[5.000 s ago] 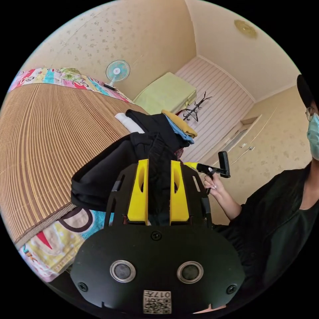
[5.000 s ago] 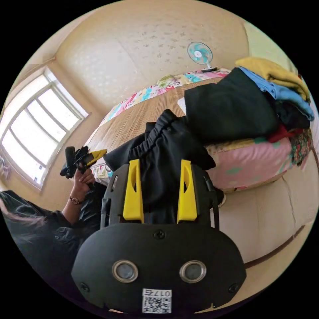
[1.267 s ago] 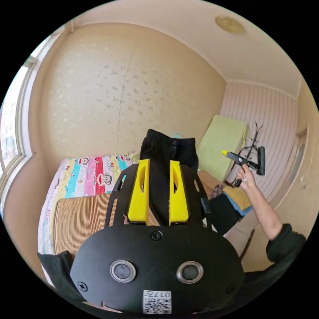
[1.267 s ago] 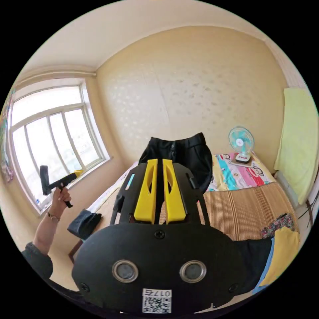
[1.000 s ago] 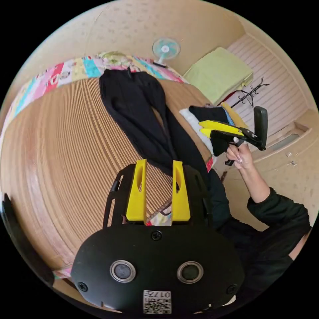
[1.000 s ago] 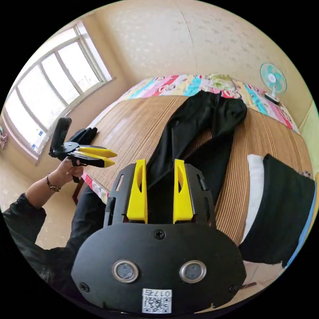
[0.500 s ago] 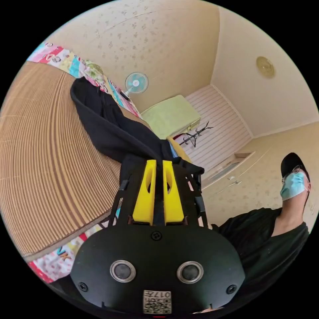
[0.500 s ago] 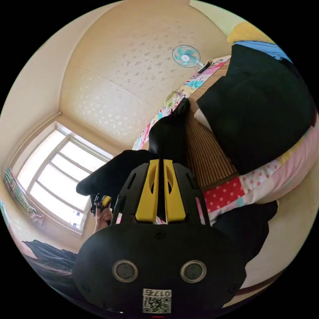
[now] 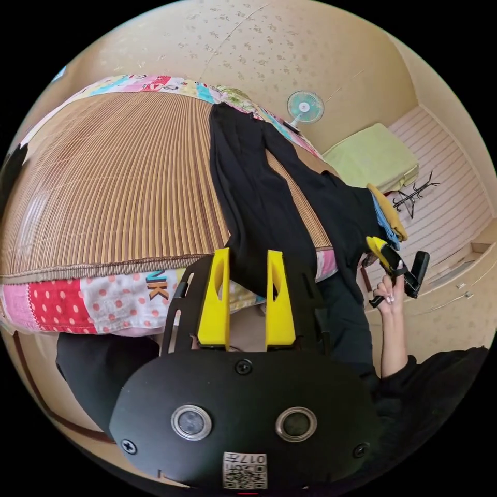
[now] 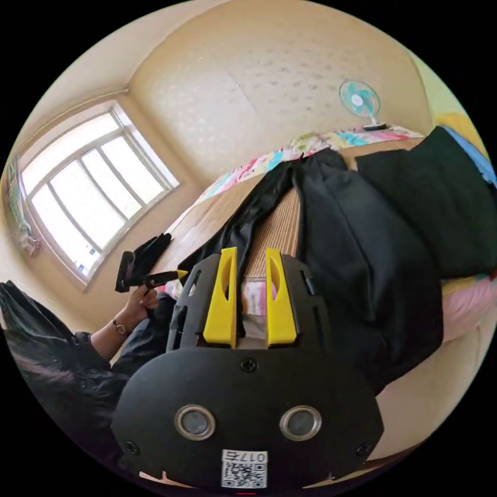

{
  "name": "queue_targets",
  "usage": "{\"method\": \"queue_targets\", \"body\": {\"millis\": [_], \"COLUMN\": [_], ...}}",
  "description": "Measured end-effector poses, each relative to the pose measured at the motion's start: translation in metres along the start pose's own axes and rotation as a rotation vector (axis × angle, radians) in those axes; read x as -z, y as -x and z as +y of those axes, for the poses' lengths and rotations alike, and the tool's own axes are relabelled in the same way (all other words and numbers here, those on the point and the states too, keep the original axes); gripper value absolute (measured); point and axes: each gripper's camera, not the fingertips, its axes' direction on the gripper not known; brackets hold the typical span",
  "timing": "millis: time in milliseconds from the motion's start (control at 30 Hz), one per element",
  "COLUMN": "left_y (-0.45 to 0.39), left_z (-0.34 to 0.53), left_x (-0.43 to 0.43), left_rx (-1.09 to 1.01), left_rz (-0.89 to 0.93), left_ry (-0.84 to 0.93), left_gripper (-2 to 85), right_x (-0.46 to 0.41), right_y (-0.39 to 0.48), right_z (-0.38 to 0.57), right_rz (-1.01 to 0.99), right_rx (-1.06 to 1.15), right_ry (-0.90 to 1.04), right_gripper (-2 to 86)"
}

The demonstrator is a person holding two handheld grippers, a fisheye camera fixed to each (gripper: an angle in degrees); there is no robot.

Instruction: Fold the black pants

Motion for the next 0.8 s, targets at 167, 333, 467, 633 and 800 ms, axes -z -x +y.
{"method": "queue_targets", "body": {"millis": [167,333,467,633,800], "left_y": [-0.001,0.023,0.036,0.039,0.012], "left_z": [-0.011,-0.011,-0.001,0.042,0.055], "left_x": [0.01,0.066,0.072,0.085,0.07], "left_rx": [-0.03,0.09,0.209,0.226,0.118], "left_rz": [0.143,0.675,0.415,0.15,-0.088], "left_ry": [0.119,-0.054,0.154,0.124,0.167], "left_gripper": [4.0,2.5,4.0,7.2,8.7], "right_x": [-0.035,0.047,0.082,0.219,0.281], "right_y": [0.017,-0.004,-0.028,-0.101,-0.229], "right_z": [0.014,0.015,0.023,0.094,0.181], "right_rz": [0.114,-0.527,-0.294,0.09,0.208], "right_rx": [-0.006,0.008,0.006,-0.255,-0.633], "right_ry": [0.111,-0.052,0.204,-0.247,-0.355], "right_gripper": [5.4,2.7,2.6,4.1,14.5]}}
